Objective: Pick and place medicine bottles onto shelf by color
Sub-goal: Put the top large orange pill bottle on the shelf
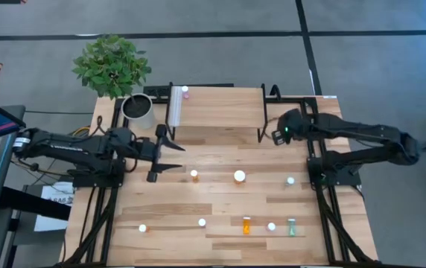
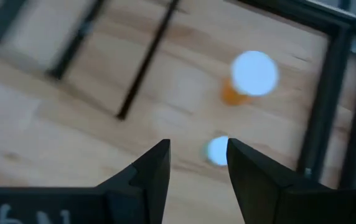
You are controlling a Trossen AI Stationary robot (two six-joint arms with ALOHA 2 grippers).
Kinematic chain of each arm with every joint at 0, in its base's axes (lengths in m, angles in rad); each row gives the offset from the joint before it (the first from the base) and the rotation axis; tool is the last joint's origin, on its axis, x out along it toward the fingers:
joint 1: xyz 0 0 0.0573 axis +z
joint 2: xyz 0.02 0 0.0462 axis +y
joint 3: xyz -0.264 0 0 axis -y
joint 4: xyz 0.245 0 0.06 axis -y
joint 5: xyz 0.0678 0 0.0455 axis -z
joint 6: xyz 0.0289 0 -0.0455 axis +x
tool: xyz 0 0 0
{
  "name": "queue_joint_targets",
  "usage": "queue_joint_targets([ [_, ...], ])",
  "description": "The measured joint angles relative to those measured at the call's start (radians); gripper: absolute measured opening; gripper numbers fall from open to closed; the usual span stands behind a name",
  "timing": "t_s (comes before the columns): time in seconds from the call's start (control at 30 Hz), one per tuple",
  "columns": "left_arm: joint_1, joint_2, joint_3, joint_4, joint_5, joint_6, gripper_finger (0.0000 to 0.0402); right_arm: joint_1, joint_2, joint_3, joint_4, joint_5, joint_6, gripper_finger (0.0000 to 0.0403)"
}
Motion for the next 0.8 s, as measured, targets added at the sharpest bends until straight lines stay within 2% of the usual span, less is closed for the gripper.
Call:
queue_joint_targets([
  [0.27,0.0,-0.108,0.0,-0.028,-0.001,-0.016,0.0231,-0.248,0.038,-0.003,0.077,-0.056,-0.18,0.0189],
  [0.47,0.0,-0.123,0.0,-0.059,-0.033,-0.006,0.0231,-0.393,0.064,-0.06,0.244,-0.178,-0.293,0.0195],
  [0.8,0.0,-0.123,0.0,-0.073,-0.034,0.01,0.0231,-0.505,0.153,-0.087,0.363,-0.181,-0.35,0.022],
])
